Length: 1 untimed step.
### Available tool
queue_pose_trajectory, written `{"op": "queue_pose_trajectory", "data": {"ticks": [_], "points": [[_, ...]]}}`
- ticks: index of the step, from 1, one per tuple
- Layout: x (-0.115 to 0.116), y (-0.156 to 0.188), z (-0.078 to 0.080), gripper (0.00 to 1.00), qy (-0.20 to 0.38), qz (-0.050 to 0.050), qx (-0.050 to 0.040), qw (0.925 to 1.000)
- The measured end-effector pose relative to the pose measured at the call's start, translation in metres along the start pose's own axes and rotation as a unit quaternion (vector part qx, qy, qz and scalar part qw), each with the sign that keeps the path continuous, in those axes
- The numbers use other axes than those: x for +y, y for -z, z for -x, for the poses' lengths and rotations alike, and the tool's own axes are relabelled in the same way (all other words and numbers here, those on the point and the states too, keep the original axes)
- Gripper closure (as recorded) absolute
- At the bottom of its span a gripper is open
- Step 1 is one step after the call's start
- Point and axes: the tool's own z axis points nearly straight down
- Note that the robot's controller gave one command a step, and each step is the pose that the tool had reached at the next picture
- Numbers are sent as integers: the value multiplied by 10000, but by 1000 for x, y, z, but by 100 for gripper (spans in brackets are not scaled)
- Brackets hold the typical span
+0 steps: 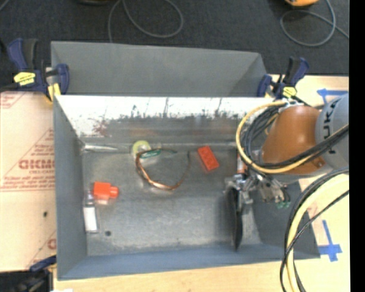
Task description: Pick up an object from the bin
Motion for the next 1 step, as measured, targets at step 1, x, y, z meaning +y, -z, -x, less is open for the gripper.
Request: {"op": "queue_pose_trajectory", "data": {"ticks": [1], "points": [[8, 174, 17, 100, 112, -20, -50, 9999]]}}
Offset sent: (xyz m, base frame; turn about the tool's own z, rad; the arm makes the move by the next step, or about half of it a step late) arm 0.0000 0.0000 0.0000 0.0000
